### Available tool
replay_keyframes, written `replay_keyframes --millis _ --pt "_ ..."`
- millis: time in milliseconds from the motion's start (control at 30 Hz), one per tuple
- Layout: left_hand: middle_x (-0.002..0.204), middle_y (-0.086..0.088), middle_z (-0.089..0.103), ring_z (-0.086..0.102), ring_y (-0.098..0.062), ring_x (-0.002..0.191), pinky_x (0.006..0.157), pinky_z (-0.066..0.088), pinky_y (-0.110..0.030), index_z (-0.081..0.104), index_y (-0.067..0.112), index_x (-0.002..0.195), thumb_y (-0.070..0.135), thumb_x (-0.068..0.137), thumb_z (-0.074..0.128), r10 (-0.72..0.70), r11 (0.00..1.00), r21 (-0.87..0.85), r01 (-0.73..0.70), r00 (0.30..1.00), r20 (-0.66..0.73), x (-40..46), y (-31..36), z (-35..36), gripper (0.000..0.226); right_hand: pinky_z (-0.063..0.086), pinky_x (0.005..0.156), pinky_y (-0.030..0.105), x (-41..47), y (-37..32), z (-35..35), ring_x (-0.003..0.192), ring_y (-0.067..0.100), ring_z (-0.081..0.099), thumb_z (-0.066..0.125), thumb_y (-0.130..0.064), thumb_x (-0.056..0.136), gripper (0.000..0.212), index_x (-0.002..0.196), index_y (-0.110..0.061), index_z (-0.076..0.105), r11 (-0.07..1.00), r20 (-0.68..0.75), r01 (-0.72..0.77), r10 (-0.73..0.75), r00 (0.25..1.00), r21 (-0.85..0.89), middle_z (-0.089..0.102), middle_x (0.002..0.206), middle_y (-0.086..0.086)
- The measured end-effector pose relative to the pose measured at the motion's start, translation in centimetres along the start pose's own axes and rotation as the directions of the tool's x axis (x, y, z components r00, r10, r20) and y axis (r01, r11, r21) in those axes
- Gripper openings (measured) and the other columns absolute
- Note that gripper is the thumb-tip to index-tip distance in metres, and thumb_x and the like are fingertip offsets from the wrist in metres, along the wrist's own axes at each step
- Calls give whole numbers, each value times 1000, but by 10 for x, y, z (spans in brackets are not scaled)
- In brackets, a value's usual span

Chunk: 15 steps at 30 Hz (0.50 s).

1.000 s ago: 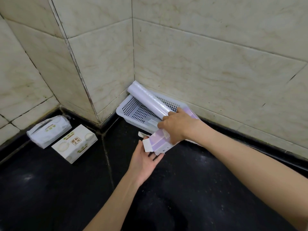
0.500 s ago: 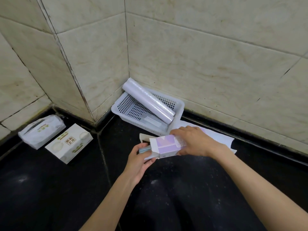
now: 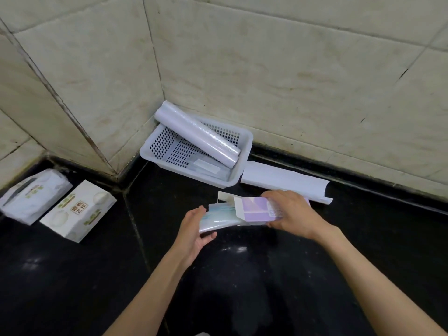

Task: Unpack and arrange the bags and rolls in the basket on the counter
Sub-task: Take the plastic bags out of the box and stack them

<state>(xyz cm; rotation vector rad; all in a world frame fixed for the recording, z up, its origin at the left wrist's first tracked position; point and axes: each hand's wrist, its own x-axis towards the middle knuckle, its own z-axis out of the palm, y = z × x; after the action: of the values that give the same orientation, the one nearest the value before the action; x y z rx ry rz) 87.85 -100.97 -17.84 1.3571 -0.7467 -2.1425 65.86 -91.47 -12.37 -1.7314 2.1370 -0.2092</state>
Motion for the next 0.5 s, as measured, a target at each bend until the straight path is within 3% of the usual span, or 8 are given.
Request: replay_keyframes --millis 100,267,500 --pt "107 -9 55 59 -21 95 65 53 -32 48 15 111 41 78 67 -16 998 60 16 1000 0 3 -1 5 46 25 100 28 0 -1 2 117 18 46 69 -31 73 58 127 -28 45 998 -40 47 -49 998 -43 54 129 -6" --pt "113 -10 53 64 -22 94 64 55 -27 45 17 107 0 74 72 7 994 105 -7 1000 -1 5 0 4 45 22 99 24 4 -8 6 118 15 45 69 -30 73 59 127 -28 45 995 -63 96 -98 993 -23 53 128 -8" --pt "113 -11 51 59 -25 99 68 52 -28 44 15 113 -10 76 66 51 998 35 -50 999 -19 4 8 -13 49 23 91 22 1 2 3 105 6 37 73 -26 74 63 129 -28 44 985 -32 -11 17 999 169 53 129 -4"
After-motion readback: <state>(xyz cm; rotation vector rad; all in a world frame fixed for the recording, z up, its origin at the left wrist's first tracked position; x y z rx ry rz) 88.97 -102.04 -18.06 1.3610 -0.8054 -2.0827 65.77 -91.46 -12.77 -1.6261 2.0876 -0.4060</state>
